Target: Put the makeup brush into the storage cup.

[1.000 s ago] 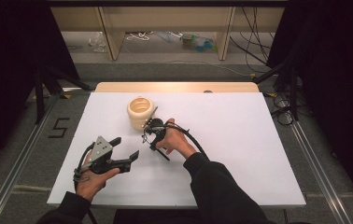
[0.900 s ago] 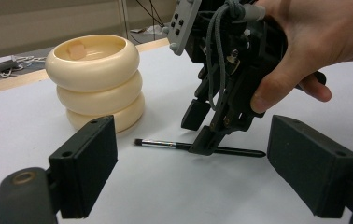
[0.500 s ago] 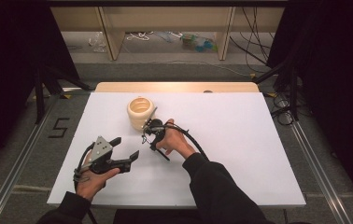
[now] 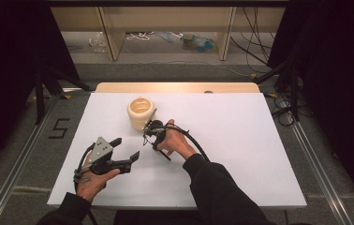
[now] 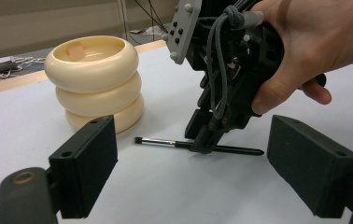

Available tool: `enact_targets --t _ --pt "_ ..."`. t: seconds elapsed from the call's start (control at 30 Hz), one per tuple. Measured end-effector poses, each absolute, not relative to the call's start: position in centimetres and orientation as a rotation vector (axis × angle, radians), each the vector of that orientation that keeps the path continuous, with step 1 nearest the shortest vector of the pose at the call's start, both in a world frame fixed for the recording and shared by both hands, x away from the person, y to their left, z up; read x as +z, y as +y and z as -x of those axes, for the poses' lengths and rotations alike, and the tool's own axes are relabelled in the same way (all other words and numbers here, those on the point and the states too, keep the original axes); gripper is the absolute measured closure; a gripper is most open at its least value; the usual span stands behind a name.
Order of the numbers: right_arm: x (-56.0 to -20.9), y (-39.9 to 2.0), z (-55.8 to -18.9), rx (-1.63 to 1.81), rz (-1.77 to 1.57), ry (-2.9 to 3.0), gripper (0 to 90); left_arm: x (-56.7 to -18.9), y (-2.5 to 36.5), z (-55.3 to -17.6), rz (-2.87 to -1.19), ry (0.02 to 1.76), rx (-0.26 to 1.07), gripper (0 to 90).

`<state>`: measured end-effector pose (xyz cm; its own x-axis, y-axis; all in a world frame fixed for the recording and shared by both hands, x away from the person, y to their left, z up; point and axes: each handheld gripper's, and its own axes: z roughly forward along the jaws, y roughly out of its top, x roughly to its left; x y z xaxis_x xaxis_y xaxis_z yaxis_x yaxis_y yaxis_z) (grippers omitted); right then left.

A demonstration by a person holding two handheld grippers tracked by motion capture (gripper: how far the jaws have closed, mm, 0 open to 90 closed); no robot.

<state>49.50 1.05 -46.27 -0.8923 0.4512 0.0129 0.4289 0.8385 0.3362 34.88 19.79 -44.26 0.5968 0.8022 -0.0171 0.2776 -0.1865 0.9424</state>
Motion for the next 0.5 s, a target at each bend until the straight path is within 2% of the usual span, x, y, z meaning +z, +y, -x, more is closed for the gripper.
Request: enact_targets --t 0.5 --pt "-46.22 1.21 -49.28 0.49 -0.725 2.95 83.5 -44.24 19.8 -34.86 -1.744 0.889 0.609 16.1"
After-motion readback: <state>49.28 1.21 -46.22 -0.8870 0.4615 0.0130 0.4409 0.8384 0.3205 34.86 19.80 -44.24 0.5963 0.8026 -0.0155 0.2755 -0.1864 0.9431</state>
